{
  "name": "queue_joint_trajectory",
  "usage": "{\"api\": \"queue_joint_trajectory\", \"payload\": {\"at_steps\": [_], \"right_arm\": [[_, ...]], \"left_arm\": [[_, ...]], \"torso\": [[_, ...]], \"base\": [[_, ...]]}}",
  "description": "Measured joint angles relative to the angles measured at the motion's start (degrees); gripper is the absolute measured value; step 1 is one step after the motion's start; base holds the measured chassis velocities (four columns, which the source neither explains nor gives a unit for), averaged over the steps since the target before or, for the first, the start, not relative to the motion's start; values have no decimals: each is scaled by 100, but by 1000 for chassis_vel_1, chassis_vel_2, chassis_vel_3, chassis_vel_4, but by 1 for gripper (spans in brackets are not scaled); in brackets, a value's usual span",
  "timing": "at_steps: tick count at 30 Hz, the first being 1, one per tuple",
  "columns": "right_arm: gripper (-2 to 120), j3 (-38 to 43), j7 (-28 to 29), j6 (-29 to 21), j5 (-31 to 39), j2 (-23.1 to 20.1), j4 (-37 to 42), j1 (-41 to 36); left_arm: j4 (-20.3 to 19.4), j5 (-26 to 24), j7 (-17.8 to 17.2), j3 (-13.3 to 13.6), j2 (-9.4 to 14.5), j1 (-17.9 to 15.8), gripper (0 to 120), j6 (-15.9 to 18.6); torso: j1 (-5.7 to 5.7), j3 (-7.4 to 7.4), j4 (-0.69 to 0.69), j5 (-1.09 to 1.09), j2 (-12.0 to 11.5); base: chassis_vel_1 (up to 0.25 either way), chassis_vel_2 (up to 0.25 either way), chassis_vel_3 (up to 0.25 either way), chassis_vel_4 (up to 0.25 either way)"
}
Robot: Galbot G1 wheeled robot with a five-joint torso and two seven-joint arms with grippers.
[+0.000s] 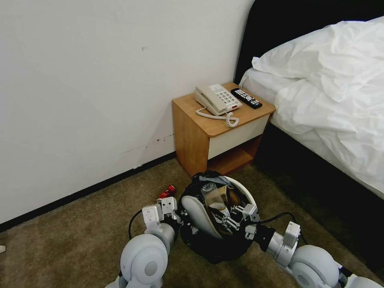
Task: Pick up the trash bin, then pick up the garbage from the floor and place it into the trash bin.
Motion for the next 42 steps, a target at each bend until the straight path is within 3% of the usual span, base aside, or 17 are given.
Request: {"api": "queue_joint_trajectory", "payload": {"at_steps": [12,17,24,27,32,42], "right_arm": [[29,-24,-2,16,-33,31,-45,12],[51,-19,0,15,-35,25,19,5],[71,28,3,2,-32,-22,128,-8],[88,70,3,-12,-6,-58,236,-12],[97,107,-2,-16,13,-92,284,-14],[99,140,-24,-16,84,-159,421,4]], "left_arm": [[-31,-22,2,-8,-18,33,0,-2],[-37,1,7,-24,-16,44,0,-2],[-6,35,20,-37,-34,31,0,-3],[39,83,30,-52,-42,20,0,-4],[65,111,38,-58,-57,19,0,-4],[194,186,67,-109,-99,-25,0,-4]], "torso": [[0,0,0,0,0],[0,0,0,0,0],[0,0,0,0,0],[0,0,0,0,0],[0,0,0,0,0],[0,0,0,0,0]], "base": [[0,0,0,0],[0,0,0,0],[0,0,0,0],[0,0,0,0],[0,0,0,0],[0,0,0,0]]}}
